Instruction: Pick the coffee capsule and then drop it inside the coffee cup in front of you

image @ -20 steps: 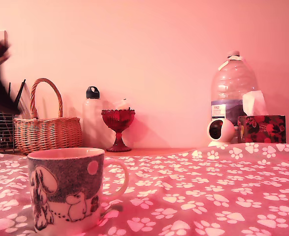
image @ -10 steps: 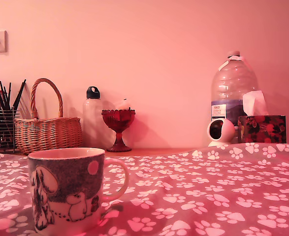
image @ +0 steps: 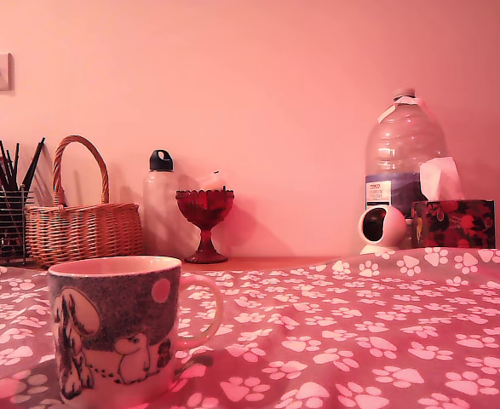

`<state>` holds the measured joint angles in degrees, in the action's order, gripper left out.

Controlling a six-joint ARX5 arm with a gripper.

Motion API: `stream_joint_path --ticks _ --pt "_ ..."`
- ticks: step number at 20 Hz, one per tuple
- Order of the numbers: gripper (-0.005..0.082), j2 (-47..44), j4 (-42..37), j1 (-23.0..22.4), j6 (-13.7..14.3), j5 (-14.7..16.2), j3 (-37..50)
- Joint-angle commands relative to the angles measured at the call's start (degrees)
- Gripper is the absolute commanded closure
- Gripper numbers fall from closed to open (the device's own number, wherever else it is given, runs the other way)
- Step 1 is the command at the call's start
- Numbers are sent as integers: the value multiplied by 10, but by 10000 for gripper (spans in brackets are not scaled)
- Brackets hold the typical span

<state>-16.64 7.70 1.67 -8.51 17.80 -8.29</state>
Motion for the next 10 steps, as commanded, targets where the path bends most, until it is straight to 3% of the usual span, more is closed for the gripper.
stream_joint_path --ticks 1,7,10 --pt "788 34 25 2 -7 -7 16" --pt "788 164 125 2 -17 -14 16" --pt "788 174 148 0 -19 -18 16"
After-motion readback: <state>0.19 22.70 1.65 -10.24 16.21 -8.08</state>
